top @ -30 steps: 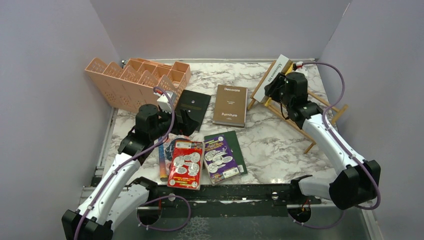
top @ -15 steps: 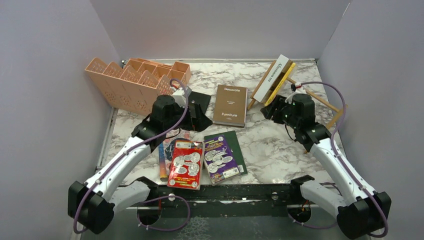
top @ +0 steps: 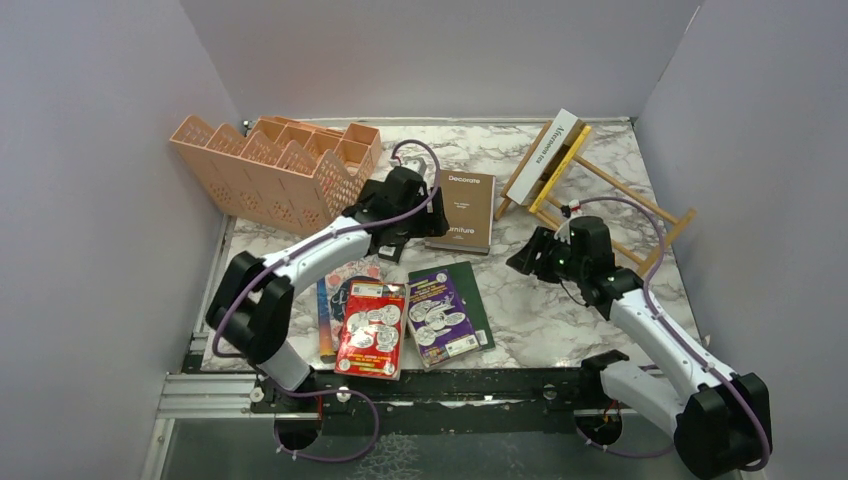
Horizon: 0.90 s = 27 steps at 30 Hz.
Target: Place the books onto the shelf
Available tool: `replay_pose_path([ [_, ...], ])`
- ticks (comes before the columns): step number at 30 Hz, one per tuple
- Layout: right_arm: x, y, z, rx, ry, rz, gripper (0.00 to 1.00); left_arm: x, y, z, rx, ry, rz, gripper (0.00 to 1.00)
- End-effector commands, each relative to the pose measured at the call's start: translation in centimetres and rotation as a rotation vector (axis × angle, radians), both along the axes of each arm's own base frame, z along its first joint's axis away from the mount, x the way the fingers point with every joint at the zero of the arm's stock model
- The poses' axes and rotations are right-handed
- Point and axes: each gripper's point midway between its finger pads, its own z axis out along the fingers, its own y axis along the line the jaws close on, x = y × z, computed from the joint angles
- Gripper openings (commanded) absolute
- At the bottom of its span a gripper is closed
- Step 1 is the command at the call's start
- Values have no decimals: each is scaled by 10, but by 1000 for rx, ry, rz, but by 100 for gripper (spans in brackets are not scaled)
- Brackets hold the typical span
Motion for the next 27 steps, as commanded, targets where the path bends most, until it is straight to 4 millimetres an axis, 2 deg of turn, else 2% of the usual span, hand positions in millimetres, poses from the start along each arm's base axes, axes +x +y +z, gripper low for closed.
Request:
replay_pose_path([
  [1, -1, 7, 4, 55, -42, 19, 59, 36, 4, -21, 86, -25, 126, 77],
  [7, 4, 5, -14, 36, -31, 4, 61, 51, -11, -60, 114, 8, 88, 77],
  [13, 11, 12, -25, 74, -18, 3, 61, 47, -14, -87, 101, 63, 66, 62],
  [16, 21, 19, -28, 120, -51, -5, 61, 39, -12, -95, 43, 113, 68, 54],
  [21, 49, 32, -25, 139, -100, -77, 61, 28, -10, -97, -37, 158, 99, 52],
  [27, 73, 33, -39, 92, -100, -186, 61, 23, -3, -106, -32, 183, 82, 48],
])
